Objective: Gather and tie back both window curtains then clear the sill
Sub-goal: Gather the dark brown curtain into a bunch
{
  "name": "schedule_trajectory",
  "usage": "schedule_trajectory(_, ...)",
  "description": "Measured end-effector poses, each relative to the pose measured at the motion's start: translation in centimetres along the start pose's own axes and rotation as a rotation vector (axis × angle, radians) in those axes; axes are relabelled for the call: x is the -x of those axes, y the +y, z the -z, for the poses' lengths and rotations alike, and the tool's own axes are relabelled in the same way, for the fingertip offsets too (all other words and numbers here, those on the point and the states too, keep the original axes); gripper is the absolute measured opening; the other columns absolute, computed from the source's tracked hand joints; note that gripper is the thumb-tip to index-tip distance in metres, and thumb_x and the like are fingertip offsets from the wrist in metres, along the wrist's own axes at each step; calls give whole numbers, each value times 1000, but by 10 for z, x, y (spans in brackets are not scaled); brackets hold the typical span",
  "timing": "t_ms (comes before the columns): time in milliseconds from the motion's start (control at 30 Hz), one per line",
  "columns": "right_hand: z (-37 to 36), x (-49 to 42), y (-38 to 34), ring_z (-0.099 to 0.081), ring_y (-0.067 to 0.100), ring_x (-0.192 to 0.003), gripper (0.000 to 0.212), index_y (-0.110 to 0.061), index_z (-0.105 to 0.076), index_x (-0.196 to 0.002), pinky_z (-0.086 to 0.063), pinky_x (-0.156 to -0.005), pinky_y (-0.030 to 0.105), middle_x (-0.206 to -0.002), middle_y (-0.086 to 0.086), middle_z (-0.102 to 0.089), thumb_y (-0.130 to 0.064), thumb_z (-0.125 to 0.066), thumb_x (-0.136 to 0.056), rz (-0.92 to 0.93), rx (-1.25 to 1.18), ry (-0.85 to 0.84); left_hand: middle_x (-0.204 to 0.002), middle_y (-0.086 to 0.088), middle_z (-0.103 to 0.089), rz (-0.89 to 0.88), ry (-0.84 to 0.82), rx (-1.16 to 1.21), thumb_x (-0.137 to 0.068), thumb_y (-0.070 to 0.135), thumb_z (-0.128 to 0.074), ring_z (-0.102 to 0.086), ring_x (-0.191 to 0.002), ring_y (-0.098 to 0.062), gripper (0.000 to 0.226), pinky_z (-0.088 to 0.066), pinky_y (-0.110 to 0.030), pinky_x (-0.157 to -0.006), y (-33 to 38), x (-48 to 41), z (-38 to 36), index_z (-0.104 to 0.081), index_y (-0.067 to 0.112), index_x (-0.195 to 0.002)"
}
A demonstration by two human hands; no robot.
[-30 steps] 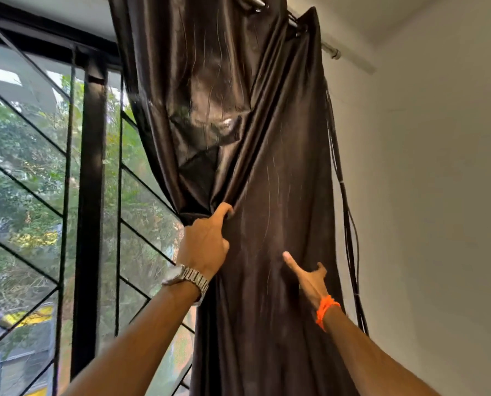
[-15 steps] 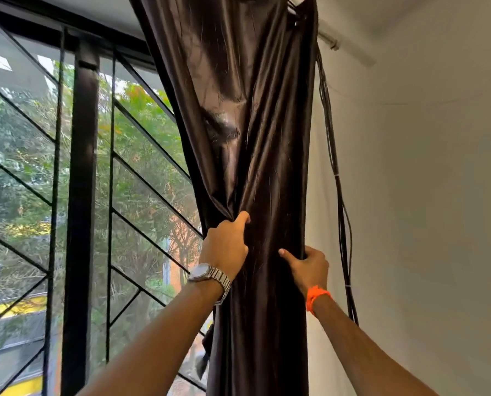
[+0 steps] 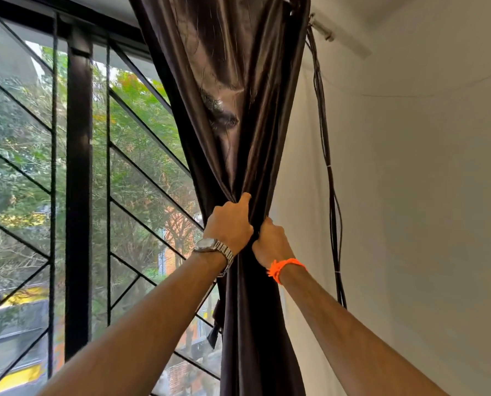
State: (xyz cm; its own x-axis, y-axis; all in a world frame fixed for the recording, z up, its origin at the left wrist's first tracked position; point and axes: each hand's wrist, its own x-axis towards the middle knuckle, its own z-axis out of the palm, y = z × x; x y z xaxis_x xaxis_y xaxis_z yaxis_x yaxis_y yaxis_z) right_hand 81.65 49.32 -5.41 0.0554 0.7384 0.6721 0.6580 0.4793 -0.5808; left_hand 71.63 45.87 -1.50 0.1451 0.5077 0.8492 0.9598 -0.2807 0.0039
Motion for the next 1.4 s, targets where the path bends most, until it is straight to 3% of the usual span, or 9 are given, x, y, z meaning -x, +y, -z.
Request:
schedule_trajectory(167,2,11,-13,-61,44,-100,33,2,-49,-122,-52,-85,48,-112,24,-64,-17,-54,-95,56,20,-64,-86,-14,-63,38,-31,151,-92,27,-49,-61,-82,-37,60,-41,-40,-66,9,-4,-4,-25,29,-147)
schedule_trajectory(367,12,31,-16,-61,43,-96,25,10,-62,-112,-49,-82,43,-103,29,-67,-1,-45,-97,152,-19,-136,-73,-9,-59,56,30,268,-97,46,-42,-56,-67,-30,66,-39,-35,-63,29,-5,2,-5,38,-151)
schedule_trajectory(500,17,40,-3,-56,27,-68,24,-5,-61,-99,-40,-57,30,-81,16,-63,5,-43,-86,121,-103,-201,-81,-9,-55,49,-39,142,-91,21,-57,-61,-80,-32,82,-43,-36,-63,26,-8,4,-5,43,-150)
schedule_trajectory(667,49,22,7,-66,14,-61,21,-16,-73,-67,-57,-61,33,-61,-4,-69,-15,-54,-77,156,-247,259,-101,-15,-63,-4,-77,-33,-87,4,-50,-63,-93,-38,61,-50,-42,-72,19,5,-9,-33,25,-143)
schedule_trajectory(767,65,0,-25,-63,13,-64,14,-12,-71,-71,-54,-61,27,-64,-2,-66,-11,-61,-80,250,-266,393,-104,-14,-62,-10,-76,-93,-90,8,-48,-62,-95,-38,23,-46,-41,-69,17,7,-14,-54,10,-113)
schedule_trajectory(900,62,-41,-79,-64,13,-79,10,-13,-71,-91,-52,-75,20,-86,0,-70,-13,-66,-82,314,-406,340,-101,-15,-62,51,-56,-33,-88,7,-50,-61,-93,-38,17,-38,-37,-62,11,13,-15,-55,5,-104)
schedule_trajectory(1100,36,-94,-142,-57,29,-115,78,-6,-41,-136,-47,-98,37,-128,12,-58,-50,-74,-80,33,-437,154,-106,-14,-62,96,-41,-68,-90,5,-45,-62,-96,-39,23,-50,-43,-74,-11,23,-12,-53,7,-112)
schedule_trajectory(1267,2,-94,-180,-64,38,-104,20,-11,-67,-103,-53,-88,40,-104,17,-70,-22,-61,-88,132,-328,275,-110,-12,-61,159,-20,-177,-90,9,-44,-60,-102,-37,23,-48,-43,-76,-54,27,13,-53,9,-111)
schedule_trajectory(1400,-18,-68,-224,-64,38,-95,17,-14,-65,-94,-54,-80,42,-96,13,-71,-26,-55,-88,306,-139,281,-105,-9,-64,288,-10,-231,-85,14,-49,-64,-98,-35,23,-50,-43,-80,-115,44,42,-55,17,-108)
